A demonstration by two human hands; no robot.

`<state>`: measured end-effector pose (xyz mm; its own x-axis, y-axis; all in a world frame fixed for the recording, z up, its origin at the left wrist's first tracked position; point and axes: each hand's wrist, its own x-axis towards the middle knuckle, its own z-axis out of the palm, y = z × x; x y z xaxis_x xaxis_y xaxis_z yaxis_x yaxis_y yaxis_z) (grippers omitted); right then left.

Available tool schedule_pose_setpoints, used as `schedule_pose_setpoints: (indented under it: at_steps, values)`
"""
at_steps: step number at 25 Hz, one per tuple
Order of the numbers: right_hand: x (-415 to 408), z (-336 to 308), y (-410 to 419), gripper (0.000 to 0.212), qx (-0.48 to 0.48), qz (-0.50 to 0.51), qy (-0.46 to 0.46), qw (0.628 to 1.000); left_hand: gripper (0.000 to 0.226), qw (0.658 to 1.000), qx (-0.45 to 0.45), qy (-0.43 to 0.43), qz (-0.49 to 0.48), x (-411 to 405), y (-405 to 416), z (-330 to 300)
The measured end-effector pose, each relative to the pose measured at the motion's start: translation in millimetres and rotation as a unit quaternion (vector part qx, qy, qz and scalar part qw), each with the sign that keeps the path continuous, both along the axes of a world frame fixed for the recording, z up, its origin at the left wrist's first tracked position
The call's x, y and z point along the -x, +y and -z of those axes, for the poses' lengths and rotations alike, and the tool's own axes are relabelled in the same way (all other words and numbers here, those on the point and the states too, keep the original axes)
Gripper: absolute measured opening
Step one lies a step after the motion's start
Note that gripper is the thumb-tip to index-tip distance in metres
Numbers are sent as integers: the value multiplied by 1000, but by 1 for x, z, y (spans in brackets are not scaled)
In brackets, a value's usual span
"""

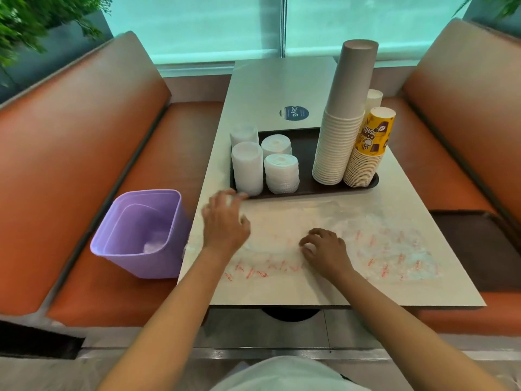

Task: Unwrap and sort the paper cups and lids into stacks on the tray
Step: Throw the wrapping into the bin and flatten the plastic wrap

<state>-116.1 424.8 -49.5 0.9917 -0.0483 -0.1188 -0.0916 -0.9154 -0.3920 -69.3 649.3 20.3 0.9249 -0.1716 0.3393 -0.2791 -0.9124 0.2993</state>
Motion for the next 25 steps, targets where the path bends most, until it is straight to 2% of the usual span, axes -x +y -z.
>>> schedule_pose_setpoints:
  at_steps: [1, 2, 3, 5, 6, 8, 9, 11, 12, 14, 17, 20, 23, 25]
  values:
    - [-2, 1, 1, 23, -8, 9, -7, 1000, 50, 994, -5, 20, 111, 2, -7, 3]
    - [-4, 1, 2, 22, -17, 19, -14, 1000, 52, 976, -38, 92, 193, 5, -12, 5]
    - [-5, 1, 3, 21, -33, 29, -23, 999, 56, 952, -93, 183, 227, 7, -17, 9]
    - [-9, -2, 3, 18, -92, 59, -44, 993, 58, 919, -171, 288, 207, 8, -19, 20]
    - [-10, -5, 3, 17, -124, 74, -50, 988, 50, 920, -168, 298, 191, 6, -18, 23]
    - [-9, -11, 3, 19, -142, 63, -59, 986, 33, 940, -126, 264, 173, 2, -16, 27]
    - [-7, -14, 3, 27, -127, 32, -53, 990, 30, 948, -90, 258, 165, -1, -15, 26]
    - [-2, -21, 2, 61, -62, -56, -8, 996, 28, 943, -2, 299, 146, -6, -12, 21]
    - [-1, -21, 1, 70, -28, -85, 13, 996, 30, 935, 36, 325, 139, -8, -12, 16]
    - [-5, -22, -6, 58, -12, -80, 11, 997, 40, 932, 82, 328, 131, -11, -11, 6]
    - [-13, -29, -23, 27, -87, 7, -73, 994, 43, 952, 114, 259, 115, -17, -5, -9]
    - [-19, -44, -34, 25, -152, 73, -137, 976, 24, 963, 144, 197, 119, -25, -2, -23]
    - [-22, -68, -37, 22, -283, 139, -189, 930, 20, 958, 195, 192, 89, -30, -4, -39]
    - [-26, -81, -36, 20, -334, 155, -206, 907, 21, 950, 241, 190, 52, -35, -3, -49]
